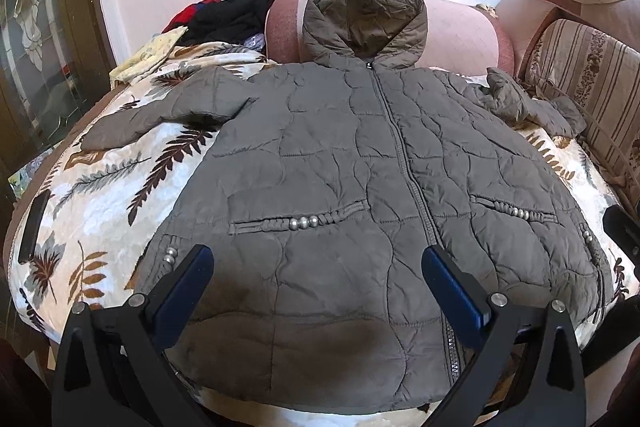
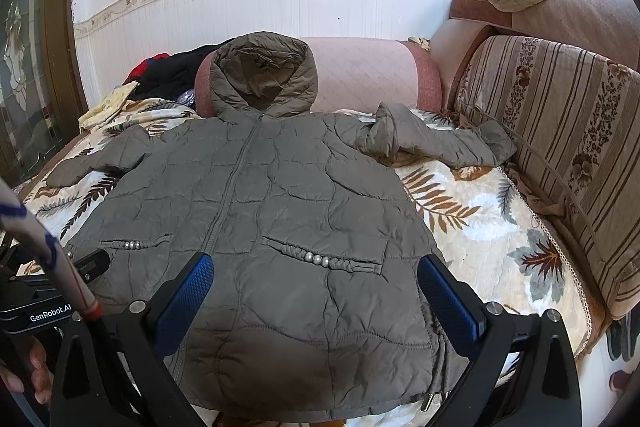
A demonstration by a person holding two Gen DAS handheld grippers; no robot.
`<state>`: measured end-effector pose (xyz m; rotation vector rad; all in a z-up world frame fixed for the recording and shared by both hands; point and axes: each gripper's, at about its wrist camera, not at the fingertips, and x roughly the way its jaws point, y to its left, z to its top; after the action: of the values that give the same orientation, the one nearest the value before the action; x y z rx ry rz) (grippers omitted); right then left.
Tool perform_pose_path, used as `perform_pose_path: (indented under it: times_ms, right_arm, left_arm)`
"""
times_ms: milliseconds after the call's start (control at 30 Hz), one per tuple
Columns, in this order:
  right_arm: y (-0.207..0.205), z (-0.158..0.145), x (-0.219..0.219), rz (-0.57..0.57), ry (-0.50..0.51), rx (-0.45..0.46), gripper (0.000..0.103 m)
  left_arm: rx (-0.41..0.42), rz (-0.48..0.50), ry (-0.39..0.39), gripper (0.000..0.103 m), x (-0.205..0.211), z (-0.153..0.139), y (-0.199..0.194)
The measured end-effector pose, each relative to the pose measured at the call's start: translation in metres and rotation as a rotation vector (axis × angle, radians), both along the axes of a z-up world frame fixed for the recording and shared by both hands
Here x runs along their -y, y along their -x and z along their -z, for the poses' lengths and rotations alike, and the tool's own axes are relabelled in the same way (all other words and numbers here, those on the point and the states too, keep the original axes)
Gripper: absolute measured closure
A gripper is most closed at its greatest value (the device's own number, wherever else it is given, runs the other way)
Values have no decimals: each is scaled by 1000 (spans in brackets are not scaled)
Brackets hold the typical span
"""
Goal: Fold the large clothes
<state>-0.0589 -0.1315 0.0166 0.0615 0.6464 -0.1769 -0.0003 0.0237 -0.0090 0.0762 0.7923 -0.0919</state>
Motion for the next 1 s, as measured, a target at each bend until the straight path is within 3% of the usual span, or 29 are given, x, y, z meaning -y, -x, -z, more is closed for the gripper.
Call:
perform_pose_path:
  times_ms: [1000]
  right_arm:
    - [-1, 0, -1, 0, 1, -1, 0]
  left_arm:
    - [2, -11, 4, 0, -4, 0, 1]
